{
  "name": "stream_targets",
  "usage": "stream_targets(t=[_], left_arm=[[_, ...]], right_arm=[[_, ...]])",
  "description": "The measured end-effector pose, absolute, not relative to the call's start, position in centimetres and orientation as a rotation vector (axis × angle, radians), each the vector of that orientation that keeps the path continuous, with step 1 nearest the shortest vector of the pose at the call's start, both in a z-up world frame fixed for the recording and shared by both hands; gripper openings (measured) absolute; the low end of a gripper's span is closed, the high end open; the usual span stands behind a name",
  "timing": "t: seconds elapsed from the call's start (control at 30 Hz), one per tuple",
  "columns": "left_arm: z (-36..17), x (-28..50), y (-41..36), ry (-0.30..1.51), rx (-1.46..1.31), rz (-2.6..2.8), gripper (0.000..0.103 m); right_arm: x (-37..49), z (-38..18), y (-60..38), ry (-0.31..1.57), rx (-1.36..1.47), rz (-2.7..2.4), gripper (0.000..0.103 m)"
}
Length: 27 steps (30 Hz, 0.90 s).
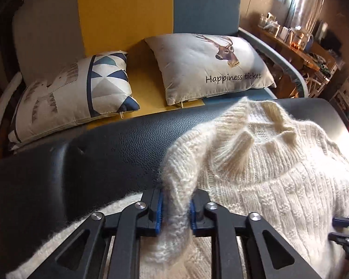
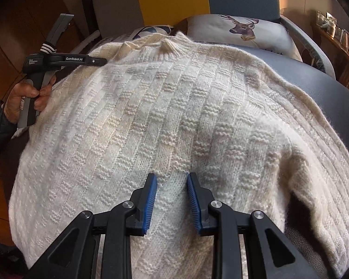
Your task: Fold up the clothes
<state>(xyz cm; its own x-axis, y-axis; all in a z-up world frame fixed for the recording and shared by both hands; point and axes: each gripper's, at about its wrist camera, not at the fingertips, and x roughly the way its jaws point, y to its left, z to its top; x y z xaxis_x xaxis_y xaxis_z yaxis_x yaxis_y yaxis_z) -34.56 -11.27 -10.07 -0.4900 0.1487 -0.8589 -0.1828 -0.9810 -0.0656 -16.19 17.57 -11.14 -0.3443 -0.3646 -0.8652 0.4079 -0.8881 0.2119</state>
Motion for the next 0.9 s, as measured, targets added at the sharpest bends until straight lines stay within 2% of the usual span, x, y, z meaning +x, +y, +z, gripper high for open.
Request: stream_targets(t=[0.13, 0.23, 0.3, 0.5, 0.6, 0.73, 0.9], left_arm=[[-8.7, -33.8, -12.4, -0.067, -1.518, 2.548, 0.024], [-6.4, -31.3, -14.0, -0.154, -1.454, 2.607, 0.034], [-4.6, -28.7, -14.1, -0.173, -1.383, 2.64, 0.036], [-2.0, -18.9, -10.2, -0.045, -1.26, 2.637, 0.041], [-2.4, -14.0, -7.1, -0.078, -1.281, 2.491, 0.041], [-3.3, -6.0, -0.3, -0.024, -1.247, 2.221, 0.041], [-5.1, 2.0, 7.7, 0.219, -1.232, 2.046, 0.044]], right_arm=[[-15.6, -10.2, 19.9, -0.129, 1.419, -2.254, 0.027], [-13.5, -8.5, 23.6, -0.353, 1.345, -2.236, 0.027], [-11.6, -8.3, 26.4, -0.502, 1.341, -2.194, 0.028], [-5.0, -10.4, 32.1, -0.715, 1.49, -2.057, 0.033], [-2.1, -12.3, 31.6, -0.775, 1.521, -1.983, 0.033], [-0.7, -14.5, 31.0, -1.013, 1.491, -1.906, 0.038], [-0.9, -14.4, 30.0, -1.272, 1.306, -1.714, 0.042]])
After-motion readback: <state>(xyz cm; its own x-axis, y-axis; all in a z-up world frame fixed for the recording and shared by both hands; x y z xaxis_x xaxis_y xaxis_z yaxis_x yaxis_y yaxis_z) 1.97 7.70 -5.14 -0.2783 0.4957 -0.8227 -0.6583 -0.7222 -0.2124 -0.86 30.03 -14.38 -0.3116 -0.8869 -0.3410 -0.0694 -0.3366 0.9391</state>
